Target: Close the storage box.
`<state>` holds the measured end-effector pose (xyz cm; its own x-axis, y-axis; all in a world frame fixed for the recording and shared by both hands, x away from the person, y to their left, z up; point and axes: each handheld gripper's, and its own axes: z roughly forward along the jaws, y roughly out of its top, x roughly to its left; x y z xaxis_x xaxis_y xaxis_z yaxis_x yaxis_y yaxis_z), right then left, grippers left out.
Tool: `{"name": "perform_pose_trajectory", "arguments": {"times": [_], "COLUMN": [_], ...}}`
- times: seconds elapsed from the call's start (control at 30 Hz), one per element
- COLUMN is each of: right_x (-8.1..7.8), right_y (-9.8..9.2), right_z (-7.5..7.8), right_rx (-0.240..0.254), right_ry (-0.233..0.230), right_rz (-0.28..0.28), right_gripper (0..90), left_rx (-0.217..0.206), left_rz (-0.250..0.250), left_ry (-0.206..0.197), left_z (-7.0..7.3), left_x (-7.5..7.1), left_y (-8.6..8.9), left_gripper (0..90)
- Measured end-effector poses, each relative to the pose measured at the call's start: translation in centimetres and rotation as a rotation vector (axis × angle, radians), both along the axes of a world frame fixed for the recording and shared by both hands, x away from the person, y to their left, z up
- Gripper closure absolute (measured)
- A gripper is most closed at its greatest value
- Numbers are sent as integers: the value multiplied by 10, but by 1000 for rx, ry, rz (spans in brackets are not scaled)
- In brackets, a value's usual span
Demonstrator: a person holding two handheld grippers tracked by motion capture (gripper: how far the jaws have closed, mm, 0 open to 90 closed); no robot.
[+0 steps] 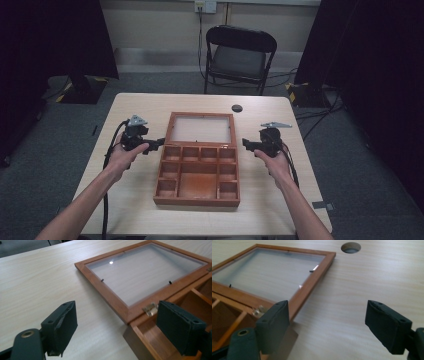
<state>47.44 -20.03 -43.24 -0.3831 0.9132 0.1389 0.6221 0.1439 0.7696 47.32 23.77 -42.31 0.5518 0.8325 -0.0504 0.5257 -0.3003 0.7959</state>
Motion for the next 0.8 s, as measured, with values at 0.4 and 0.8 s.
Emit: {"name": "perform_pose_trajectory", "arguments": {"times": [0.4,0.8], "right_x": [32,37], "right_y": [40,44], "right_z": [-13,-30], "right_rx": [13,41], "right_ry": [50,121], "right_rz": [88,100], "right_gripper": [178,166], "left_rx": [-69,-105], "left_rz": [13,33], "left_ry": [98,193], "left_z": [-24,-40], "left_x": [27,35], "left_y": [-11,-13], "left_gripper": [171,171]}}
